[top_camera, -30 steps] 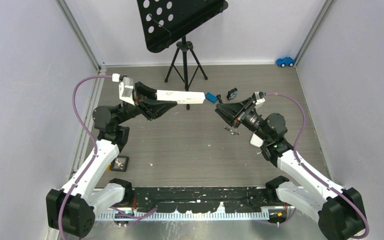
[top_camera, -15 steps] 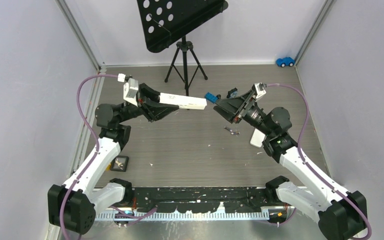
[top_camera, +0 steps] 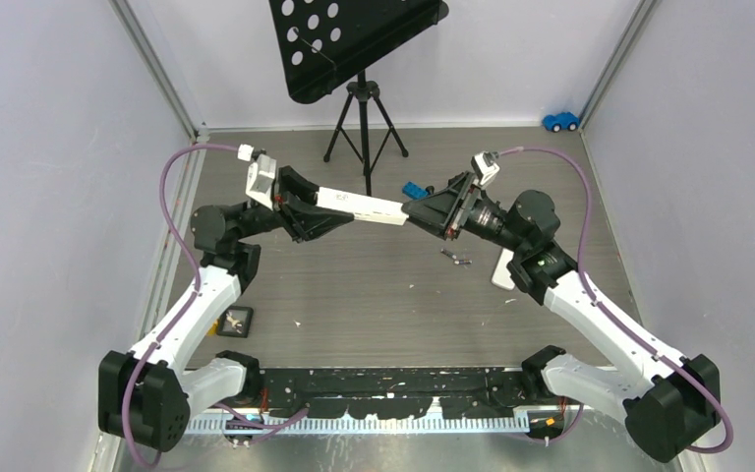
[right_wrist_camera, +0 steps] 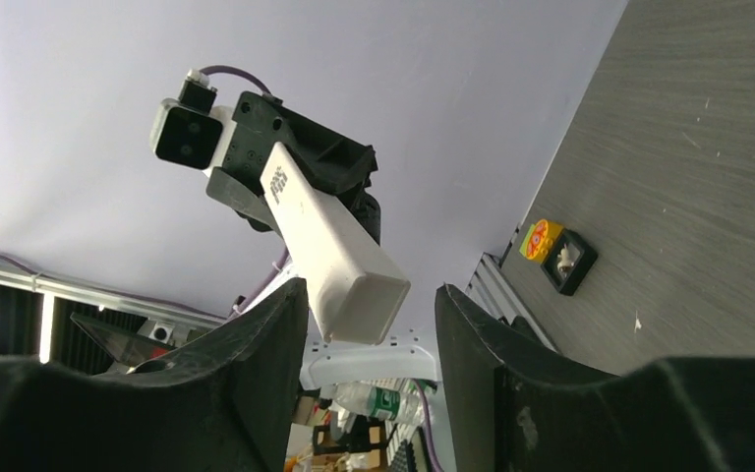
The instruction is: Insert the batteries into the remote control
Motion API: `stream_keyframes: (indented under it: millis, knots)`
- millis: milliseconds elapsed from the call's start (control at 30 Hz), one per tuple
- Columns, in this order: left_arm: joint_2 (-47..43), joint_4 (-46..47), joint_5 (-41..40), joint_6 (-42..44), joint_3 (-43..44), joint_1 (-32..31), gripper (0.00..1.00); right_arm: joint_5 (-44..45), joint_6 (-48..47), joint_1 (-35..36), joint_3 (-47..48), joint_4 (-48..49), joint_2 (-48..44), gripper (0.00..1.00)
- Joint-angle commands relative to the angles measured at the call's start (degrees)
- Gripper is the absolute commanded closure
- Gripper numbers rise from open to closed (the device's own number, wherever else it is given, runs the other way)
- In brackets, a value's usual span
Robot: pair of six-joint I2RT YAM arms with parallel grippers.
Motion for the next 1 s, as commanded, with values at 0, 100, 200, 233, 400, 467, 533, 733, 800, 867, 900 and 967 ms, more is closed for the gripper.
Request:
stream_keyframes:
  millis: [0, 100, 200, 233, 400, 467, 533, 733, 800, 867, 900, 967]
  knots:
    - [-0.1, 4.6, 0.7, -1.0, -0.2, -0.2, 1.00, -1.2, -3.7, 1.6, 3.7, -2.6, 0.4, 0.50]
    - [0.0, 4.5, 0.8, -0.9, -0.3, -0.2, 1.00, -0.8, -4.5, 2.0, 4.2, -4.8, 0.2, 0.60]
    - [0.0, 4.1, 0.9, -0.7, -0.4, -0.2, 1.00, -0.2, -4.8, 2.0, 4.5, -6.6, -0.2, 0.71]
    - [0.0, 3.8, 0.9, -0.5, -0.4, -0.2, 1.00, 0.0, -4.9, 2.0, 4.5, -7.2, -0.3, 0.76]
    - [-0.4, 1.9, 0.7, 0.9, -0.7, -0.2, 1.00, 1.0, -4.6, 2.0, 4.5, -8.9, -0.5, 0.91]
    - [-0.7, 0.5, 0.5, 1.8, -0.7, -0.2, 1.00, 1.5, -4.3, 2.0, 4.4, -9.0, -0.8, 0.97]
    - [-1.2, -1.1, 0.0, 3.0, -0.9, -0.2, 1.00, 2.4, -4.1, 2.0, 4.1, -8.8, -1.3, 1.00]
    - [-1.8, -6.8, -2.3, 8.3, -1.8, -0.2, 1.00, 7.0, -2.8, 1.9, 1.2, -1.3, -4.9, 1.00]
    - [-1.9, -6.6, -3.1, 8.8, -3.0, -0.2, 1.00, 9.2, -3.6, 1.9, 0.9, -2.7, -5.9, 1.00]
    - [-2.3, -7.0, -4.1, 9.8, -4.5, -0.2, 1.00, 12.0, -4.5, 1.9, 0.7, -4.5, -7.0, 1.00]
    - [-2.4, -7.4, -4.8, 10.4, -5.2, -0.2, 1.00, 13.4, -4.8, 1.9, 0.5, -5.4, -7.5, 1.00]
    - [-2.6, -7.7, -6.5, 11.1, -6.8, -0.1, 1.00, 16.8, -5.5, 1.9, 0.1, -7.7, -8.6, 1.00]
